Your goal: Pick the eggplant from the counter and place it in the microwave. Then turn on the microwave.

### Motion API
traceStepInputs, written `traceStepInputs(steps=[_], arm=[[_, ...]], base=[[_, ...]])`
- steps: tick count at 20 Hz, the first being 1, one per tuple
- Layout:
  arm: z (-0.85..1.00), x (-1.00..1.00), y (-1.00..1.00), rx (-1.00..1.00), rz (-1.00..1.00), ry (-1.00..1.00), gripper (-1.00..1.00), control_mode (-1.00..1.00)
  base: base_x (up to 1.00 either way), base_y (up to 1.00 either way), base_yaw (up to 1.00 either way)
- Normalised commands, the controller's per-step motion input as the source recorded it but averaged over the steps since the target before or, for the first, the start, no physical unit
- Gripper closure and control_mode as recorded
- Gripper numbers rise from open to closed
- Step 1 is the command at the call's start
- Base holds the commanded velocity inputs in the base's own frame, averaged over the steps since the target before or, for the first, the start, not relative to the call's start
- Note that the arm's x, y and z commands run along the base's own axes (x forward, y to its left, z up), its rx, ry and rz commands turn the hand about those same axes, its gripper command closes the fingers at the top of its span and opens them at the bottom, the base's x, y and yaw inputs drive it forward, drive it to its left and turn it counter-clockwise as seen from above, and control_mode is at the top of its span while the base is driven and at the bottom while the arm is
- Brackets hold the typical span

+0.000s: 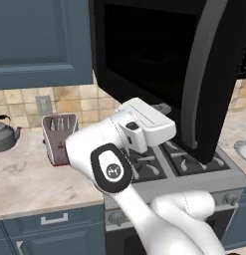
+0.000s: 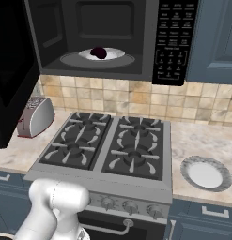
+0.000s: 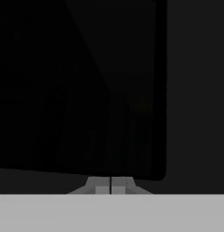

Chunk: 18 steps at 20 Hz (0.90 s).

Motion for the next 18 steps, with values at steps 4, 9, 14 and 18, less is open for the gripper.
traceStepInputs(steps=[4,9,14,18], arm=[[0.07,0.02,-0.24,0.00,0.02,-0.02,1.00,-1.00],[0.00,0.15,-0.21,0.00,0.05,0.00,1.00,-1.00],[0.00,0.18,-0.19,0.00,0.07,0.00,1.00,-1.00],[0.03,0.18,-0.18,0.00,0.07,0.00,1.00,-1.00]], base=[[0.00,0.00,0.00],[0.00,0.00,0.00],[0.00,0.00,0.00],[0.00,0.00,0.00]])
